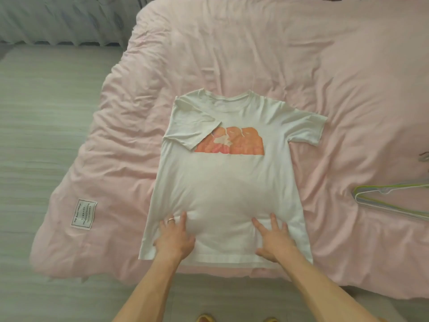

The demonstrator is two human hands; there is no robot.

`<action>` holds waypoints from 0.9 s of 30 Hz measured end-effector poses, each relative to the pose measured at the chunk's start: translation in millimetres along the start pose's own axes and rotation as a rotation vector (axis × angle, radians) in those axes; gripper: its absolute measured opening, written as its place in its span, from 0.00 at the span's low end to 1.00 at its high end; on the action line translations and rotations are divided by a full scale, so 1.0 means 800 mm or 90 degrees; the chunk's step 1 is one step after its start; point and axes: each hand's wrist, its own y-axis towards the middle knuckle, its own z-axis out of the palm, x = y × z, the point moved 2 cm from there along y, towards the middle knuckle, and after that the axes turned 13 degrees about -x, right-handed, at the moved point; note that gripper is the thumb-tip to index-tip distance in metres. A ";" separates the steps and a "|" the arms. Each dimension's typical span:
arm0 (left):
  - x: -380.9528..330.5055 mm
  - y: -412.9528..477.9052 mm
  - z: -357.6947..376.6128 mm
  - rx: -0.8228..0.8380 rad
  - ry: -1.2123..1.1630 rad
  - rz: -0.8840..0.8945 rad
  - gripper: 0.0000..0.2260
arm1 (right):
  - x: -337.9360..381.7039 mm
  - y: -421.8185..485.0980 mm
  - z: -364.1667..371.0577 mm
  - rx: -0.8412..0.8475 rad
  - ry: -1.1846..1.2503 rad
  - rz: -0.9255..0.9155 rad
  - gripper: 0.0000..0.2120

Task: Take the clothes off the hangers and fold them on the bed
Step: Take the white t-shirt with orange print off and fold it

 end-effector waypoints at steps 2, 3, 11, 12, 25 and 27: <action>-0.033 0.017 -0.038 -0.028 0.052 0.019 0.22 | -0.005 0.011 -0.043 0.020 0.024 -0.013 0.36; -0.046 0.022 -0.050 -0.042 0.054 0.034 0.20 | -0.006 0.013 -0.058 0.017 0.044 -0.015 0.34; -0.213 0.097 -0.118 -0.107 -0.034 0.210 0.29 | -0.095 0.091 -0.201 -0.236 0.360 0.107 0.34; -0.233 0.107 -0.122 -0.103 -0.034 0.217 0.29 | -0.110 0.107 -0.215 -0.247 0.402 0.139 0.35; -0.481 0.268 -0.080 -0.060 -0.016 0.214 0.30 | -0.289 0.353 -0.273 -0.198 0.882 0.397 0.39; -0.503 0.290 -0.078 -0.061 -0.020 0.215 0.29 | -0.294 0.381 -0.269 -0.183 0.959 0.391 0.33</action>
